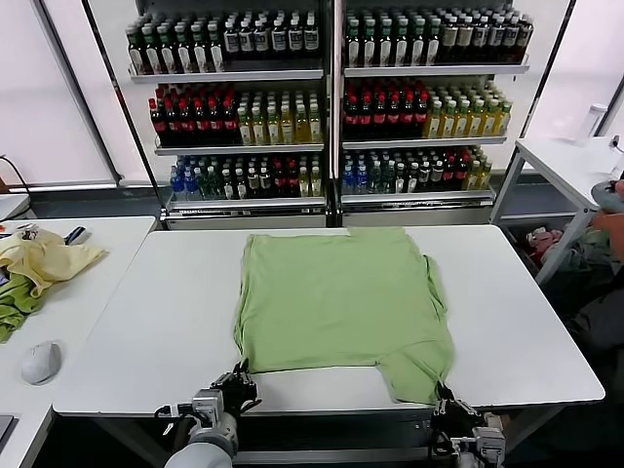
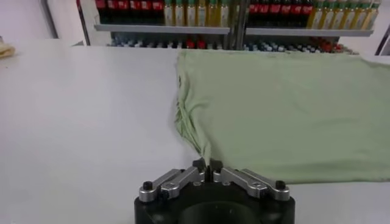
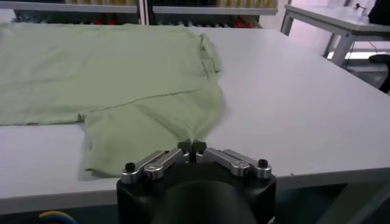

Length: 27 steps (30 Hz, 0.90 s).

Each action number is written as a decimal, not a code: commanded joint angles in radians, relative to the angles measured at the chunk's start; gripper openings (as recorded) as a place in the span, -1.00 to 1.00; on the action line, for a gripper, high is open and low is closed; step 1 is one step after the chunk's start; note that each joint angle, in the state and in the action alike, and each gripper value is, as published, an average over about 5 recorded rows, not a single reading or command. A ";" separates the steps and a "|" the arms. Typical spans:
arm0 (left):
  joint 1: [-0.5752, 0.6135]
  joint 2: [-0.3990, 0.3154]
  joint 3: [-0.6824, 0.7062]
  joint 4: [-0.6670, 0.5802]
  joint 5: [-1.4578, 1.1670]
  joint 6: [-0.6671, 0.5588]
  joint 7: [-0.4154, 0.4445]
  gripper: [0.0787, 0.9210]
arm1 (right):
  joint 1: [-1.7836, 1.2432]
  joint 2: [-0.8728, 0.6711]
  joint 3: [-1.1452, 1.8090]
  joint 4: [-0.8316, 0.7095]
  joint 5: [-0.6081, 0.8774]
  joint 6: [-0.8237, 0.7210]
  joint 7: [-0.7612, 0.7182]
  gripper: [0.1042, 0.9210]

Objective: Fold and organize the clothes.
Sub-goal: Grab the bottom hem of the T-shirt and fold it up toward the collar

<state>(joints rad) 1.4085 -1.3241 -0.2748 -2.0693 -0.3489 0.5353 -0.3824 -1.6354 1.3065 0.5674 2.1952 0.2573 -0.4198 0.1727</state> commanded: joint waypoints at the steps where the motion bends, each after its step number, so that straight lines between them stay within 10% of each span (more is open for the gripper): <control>1: -0.019 0.059 -0.006 -0.102 -0.005 -0.028 0.018 -0.93 | 0.048 -0.062 0.056 0.063 0.034 0.068 -0.014 -0.95; 27: -0.408 0.115 0.153 0.305 0.048 -0.039 0.026 -0.93 | 0.576 -0.250 -0.193 -0.345 0.085 0.022 0.024 -0.95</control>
<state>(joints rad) 1.1679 -1.2153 -0.1718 -1.9505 -0.3398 0.4992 -0.3623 -1.2057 1.1019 0.4603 1.9773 0.3346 -0.4015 0.1960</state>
